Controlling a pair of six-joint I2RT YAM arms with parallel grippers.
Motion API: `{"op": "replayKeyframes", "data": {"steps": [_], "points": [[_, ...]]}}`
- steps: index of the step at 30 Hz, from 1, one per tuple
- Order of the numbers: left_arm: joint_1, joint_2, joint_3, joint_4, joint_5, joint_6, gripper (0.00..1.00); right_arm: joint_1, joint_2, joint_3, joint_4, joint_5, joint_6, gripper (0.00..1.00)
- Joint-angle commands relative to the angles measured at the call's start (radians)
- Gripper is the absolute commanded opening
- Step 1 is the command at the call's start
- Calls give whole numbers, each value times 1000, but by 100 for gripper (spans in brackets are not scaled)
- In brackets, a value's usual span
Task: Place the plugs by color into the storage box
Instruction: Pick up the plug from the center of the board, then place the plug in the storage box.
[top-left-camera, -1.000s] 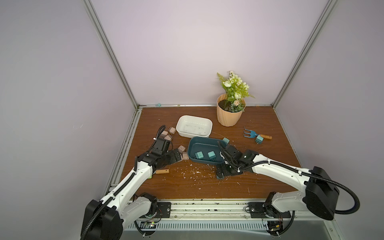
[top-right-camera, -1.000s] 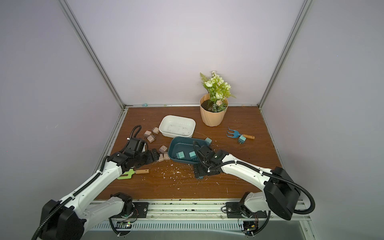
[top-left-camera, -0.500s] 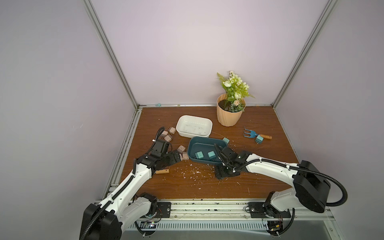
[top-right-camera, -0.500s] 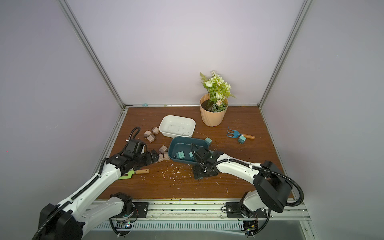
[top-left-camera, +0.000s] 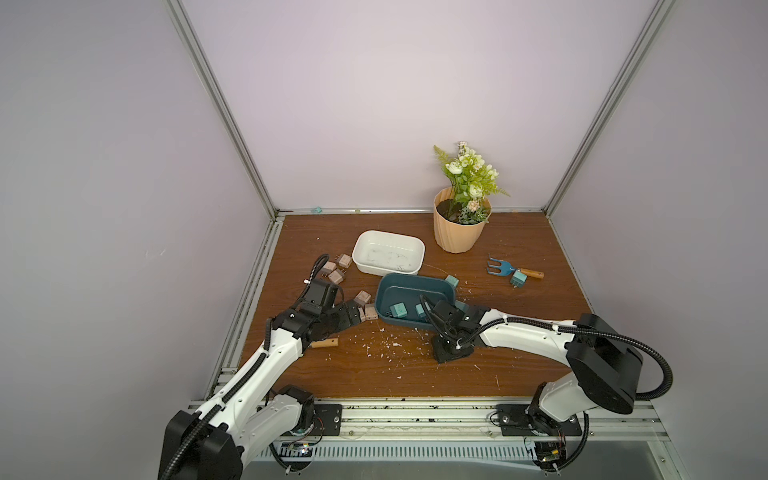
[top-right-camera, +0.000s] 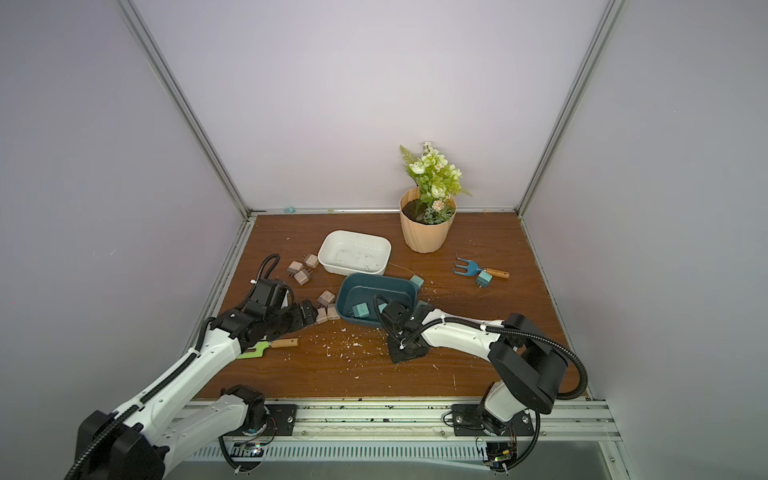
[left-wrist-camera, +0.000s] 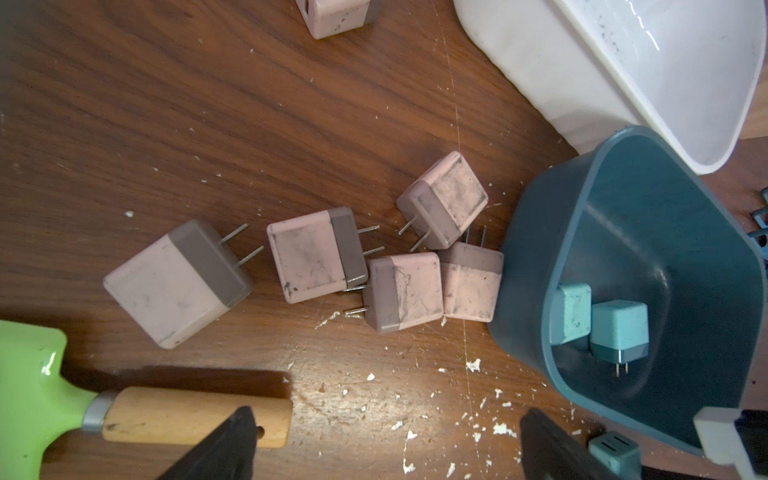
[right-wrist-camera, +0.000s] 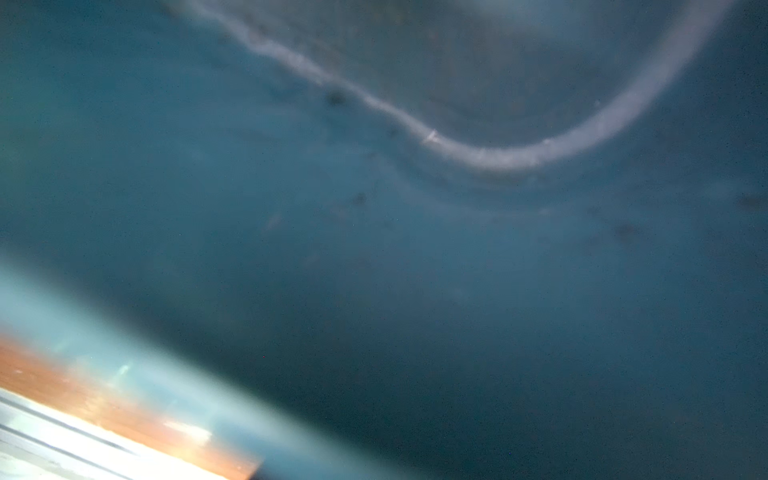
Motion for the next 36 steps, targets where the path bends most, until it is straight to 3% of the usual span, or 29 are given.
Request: {"op": "replayKeyframes", "data": {"steps": [1,10,15,26,36], "points": [[-7,-8,-7,-19,-19,-3,100,9,7,38,-41,23,0,48],[-8,-8,-14,-1,-26,0,100,11,-86,221,-240,11,-24,46],[-8,-12,-23,8,-34,-8,100,8,-56,364,-290,13,-44,46],[-7,-37,7,-36,-73,-14,100,-78,429,888,-317,65,-225,46],[-4,-71,9,-50,-84,-19,100,-128,699,1123,-318,33,-282,46]]}}
